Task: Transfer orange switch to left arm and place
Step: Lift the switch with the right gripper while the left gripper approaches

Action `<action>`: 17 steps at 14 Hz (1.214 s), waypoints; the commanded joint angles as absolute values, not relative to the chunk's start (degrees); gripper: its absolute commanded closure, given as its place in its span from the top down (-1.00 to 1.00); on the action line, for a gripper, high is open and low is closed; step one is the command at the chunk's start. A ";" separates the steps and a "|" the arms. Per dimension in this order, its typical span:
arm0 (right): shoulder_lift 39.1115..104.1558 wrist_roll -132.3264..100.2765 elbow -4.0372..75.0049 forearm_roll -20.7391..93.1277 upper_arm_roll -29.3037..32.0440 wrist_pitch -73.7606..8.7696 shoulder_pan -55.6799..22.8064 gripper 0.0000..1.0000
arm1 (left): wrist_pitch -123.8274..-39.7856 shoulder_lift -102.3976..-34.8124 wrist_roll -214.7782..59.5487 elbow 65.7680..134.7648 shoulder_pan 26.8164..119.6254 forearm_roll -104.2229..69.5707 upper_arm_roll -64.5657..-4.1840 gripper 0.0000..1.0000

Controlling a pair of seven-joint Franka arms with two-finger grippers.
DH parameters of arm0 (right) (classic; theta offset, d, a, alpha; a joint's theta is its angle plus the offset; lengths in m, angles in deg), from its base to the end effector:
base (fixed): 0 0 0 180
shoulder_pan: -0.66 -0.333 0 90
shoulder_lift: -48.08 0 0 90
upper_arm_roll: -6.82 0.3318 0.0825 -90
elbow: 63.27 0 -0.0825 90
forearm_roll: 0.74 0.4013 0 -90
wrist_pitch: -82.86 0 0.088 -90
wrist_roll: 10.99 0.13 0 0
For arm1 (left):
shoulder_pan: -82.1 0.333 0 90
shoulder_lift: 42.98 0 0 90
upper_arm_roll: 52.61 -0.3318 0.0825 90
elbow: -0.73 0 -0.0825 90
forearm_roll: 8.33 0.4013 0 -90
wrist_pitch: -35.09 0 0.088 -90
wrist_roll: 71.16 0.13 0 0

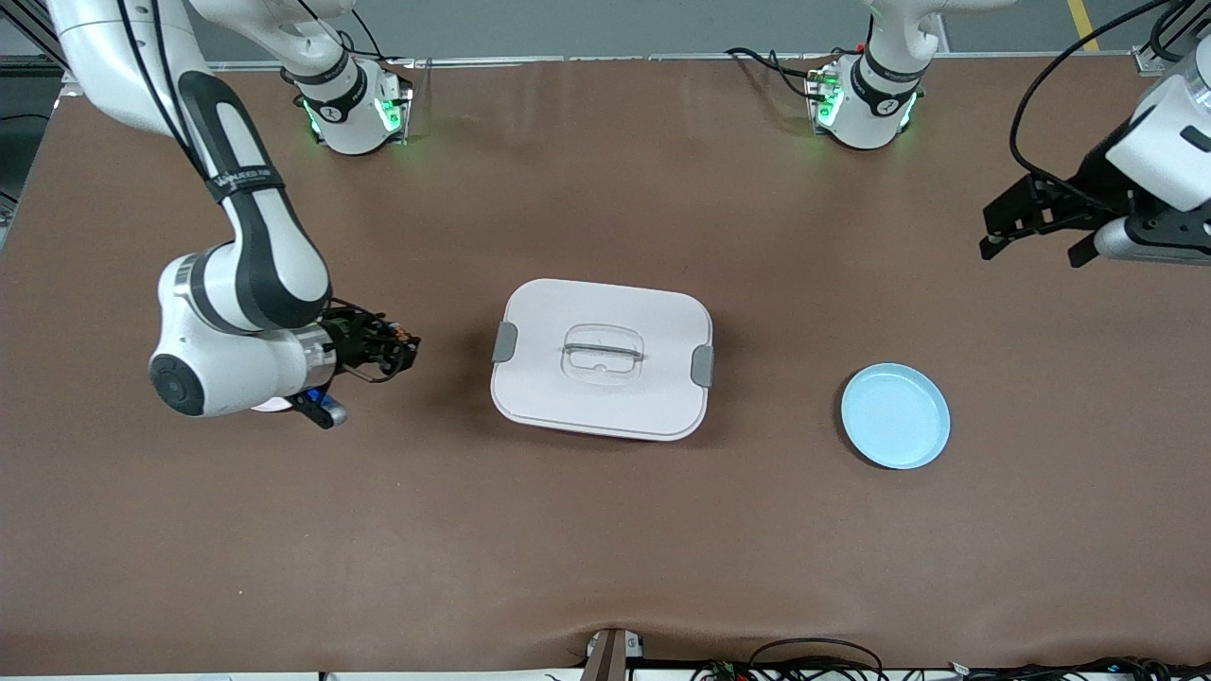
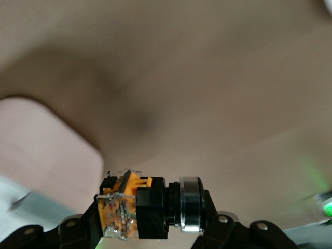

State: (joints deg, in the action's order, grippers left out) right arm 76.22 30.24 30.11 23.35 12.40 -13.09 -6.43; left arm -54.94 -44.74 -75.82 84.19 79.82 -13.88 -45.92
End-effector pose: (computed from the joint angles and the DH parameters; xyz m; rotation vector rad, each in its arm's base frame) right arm 0.6187 0.1832 0.3044 -2.6705 0.8851 0.8646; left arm 0.5752 -0.1023 0.6564 3.0276 -0.1197 0.1086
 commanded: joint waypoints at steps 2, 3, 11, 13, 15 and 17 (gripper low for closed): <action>75.50 36.27 28.23 29.05 11.92 -12.59 -8.65 -1.00 | -53.68 -44.48 -75.38 83.35 79.99 -19.56 -44.79 1.00; 75.59 38.73 27.52 29.58 11.92 -12.67 -9.52 -1.00 | -53.68 -44.48 -75.47 83.35 80.07 -23.15 -44.96 1.00; 76.20 58.33 23.04 39.59 11.83 -22.43 -19.46 -1.00 | -55.51 -47.37 -75.73 83.61 79.99 -39.87 -45.23 1.00; 76.73 63.43 21.11 40.48 11.83 -23.65 -21.48 -1.00 | -56.75 -48.51 -75.73 83.87 79.81 -43.21 -45.23 1.00; 77.61 68.70 19.53 40.83 11.92 -27.16 -24.02 -1.00 | -59.20 -48.96 -75.82 85.18 79.64 -46.46 -45.14 1.00; 79.27 74.41 17.24 42.49 11.83 -31.20 -27.45 -1.00 | -62.63 -48.09 -75.74 89.04 79.90 -48.06 -43.75 1.00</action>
State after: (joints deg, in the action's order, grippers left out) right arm 76.73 69.16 20.92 40.59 12.45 -28.83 -24.27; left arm -59.66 -49.50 -75.82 85.48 79.83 -46.21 -44.83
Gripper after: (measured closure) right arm 0.273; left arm 0.000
